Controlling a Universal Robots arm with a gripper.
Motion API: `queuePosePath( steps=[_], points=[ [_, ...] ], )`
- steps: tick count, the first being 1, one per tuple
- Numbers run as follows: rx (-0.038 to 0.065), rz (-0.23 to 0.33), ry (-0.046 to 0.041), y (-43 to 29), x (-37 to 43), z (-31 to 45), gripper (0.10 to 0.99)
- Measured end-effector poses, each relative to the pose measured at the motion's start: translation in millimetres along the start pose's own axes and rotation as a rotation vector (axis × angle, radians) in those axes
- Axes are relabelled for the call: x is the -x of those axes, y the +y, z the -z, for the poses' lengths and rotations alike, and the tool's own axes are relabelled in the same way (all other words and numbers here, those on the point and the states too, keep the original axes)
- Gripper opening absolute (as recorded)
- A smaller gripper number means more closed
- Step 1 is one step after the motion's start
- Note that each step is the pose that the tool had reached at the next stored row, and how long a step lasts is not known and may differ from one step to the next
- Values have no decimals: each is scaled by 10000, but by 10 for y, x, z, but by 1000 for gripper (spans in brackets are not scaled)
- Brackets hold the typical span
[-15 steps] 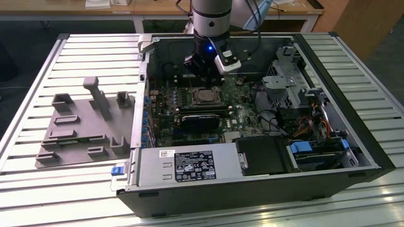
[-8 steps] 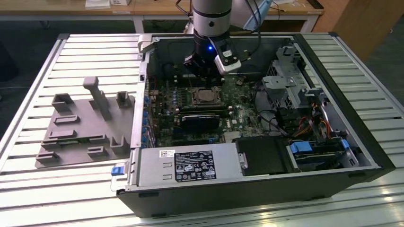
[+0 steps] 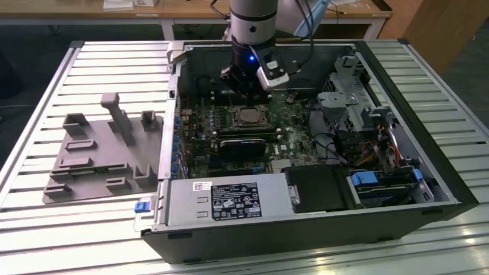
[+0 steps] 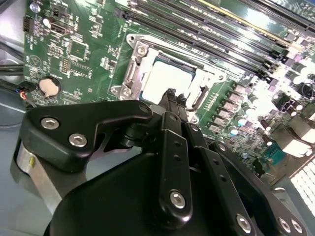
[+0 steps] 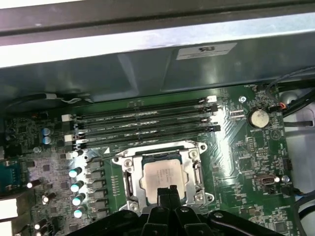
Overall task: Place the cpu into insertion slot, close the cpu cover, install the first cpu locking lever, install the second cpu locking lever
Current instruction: 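Install the first cpu locking lever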
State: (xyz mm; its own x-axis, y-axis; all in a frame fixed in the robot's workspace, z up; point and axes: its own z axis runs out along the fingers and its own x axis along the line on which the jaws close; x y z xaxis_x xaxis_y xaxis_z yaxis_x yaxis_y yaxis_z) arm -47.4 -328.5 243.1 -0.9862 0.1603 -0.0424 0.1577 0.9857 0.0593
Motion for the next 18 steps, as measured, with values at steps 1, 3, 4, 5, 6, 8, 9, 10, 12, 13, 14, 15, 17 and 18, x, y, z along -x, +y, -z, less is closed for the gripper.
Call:
queuePosePath(
  steps=[1,3,4,5,6,8,9,10,12,13,14,15,17,18],
  points=[
    [1,0,0,-2,-15,1,106],
    [1,0,-4,-9,-55,3,106],
    [2,-1,-6,-13,-80,4,106],
    [4,0,-8,-18,-109,6,106],
    [5,1,-12,-22,-138,7,106],
    [7,0,-22,-32,-197,10,106],
    [8,1,-28,-36,-225,11,106],
    [9,2,-34,-41,-254,13,106],
    [12,2,-50,-50,-312,16,106],
    [13,2,-59,-55,-344,18,106],
    [15,4,-67,-60,-373,19,106],
    [15,4,-74,-64,-402,21,106],
    [18,4,-88,-73,-456,23,106],
    [19,4,-96,-76,-477,25,106]
  ],
)
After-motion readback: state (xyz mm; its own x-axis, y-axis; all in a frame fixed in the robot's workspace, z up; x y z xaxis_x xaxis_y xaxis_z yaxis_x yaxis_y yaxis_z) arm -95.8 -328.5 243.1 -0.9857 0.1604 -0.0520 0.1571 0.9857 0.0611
